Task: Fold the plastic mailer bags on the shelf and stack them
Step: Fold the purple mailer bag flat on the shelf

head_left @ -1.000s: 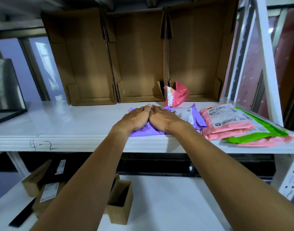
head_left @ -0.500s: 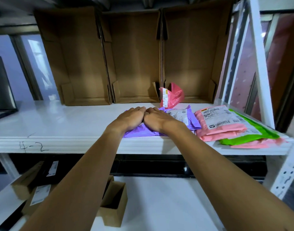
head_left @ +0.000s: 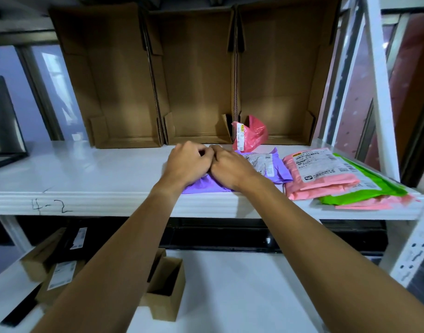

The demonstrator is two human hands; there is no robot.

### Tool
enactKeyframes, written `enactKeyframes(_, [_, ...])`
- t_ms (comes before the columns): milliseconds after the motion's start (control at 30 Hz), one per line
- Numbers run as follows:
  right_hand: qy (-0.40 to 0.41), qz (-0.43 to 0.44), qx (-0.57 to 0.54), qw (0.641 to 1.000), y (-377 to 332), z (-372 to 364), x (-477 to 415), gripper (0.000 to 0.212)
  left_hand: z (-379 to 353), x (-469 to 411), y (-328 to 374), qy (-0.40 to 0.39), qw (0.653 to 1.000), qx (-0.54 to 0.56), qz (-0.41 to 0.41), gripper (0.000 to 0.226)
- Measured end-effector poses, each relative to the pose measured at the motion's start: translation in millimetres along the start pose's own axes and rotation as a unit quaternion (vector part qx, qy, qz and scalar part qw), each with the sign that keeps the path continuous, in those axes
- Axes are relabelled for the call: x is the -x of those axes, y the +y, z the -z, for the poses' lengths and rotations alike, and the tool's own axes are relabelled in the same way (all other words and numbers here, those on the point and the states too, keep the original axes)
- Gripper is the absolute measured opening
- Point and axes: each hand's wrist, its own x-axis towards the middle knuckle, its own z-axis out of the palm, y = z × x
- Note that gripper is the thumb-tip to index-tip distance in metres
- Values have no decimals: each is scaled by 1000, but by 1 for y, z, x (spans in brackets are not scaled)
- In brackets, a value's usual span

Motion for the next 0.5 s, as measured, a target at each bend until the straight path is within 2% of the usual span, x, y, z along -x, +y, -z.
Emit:
enactKeyframes(67, [-11, -1, 0, 1000, -1, 0, 0, 37, 3, 2, 1, -13, 1000, 9, -1, 42])
enactKeyframes(200, [-48, -8, 24, 999, 1, -3, -4, 48, 4, 3, 7, -115, 992, -36, 36, 37])
enactKeyframes(367, [-68, -8, 57, 996, 5, -8, -12, 57, 5, 1, 11, -195, 976, 50, 86, 45])
enactKeyframes(433, [-65, -11, 56, 996, 6, -10, -14, 61, 3, -3, 6, -212, 967, 75, 117, 54])
enactKeyframes(500, [-69, -8, 53, 996, 6, -11, -14, 65, 0, -5, 2, -225, 961, 96, 127, 73])
